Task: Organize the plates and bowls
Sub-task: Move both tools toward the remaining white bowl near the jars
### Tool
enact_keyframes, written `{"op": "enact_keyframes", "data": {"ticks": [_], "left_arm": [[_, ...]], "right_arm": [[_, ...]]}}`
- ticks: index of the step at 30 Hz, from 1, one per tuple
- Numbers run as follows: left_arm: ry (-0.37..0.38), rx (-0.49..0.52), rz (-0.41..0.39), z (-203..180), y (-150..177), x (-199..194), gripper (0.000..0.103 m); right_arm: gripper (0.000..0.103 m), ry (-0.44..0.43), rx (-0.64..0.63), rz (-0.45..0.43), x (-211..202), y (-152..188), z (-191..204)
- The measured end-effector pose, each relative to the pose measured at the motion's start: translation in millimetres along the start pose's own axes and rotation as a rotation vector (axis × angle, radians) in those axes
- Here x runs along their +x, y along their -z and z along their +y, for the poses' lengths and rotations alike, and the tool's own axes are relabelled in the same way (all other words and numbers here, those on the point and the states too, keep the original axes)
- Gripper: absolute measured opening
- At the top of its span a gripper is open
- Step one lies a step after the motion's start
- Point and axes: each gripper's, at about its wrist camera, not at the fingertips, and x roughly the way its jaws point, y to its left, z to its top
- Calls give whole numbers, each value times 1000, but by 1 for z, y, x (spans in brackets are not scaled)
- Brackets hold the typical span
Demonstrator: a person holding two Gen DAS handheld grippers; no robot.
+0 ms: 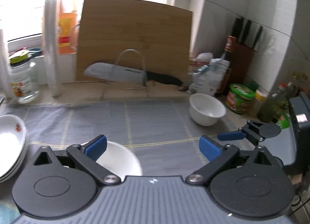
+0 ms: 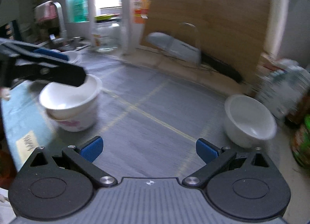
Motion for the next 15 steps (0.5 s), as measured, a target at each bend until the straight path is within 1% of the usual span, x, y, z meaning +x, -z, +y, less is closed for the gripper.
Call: {"op": "enact_keyframes", "data": {"ticks": [2,5,7,10,13,15], "left_arm": [[35,24,3,-7,-1,5,100],[129,66,16,-14,-2,15,100],[172,81,35,-20,-2,23,100],[286,90,76,-28,0,38,100],[364,106,107,-36,4,52,100],[362,114,111,-42,8,61,100]], "right_arm": [[103,65,33,4,-3,3,-9],[103,178,95,25,-10,10,-22],[103,254,145,51,-14,13,-30],[103,364,201,86,-22,19,-42],[103,432,239,99,-37,26,-48],[103,455,245,106,-45,31,-52]]}}
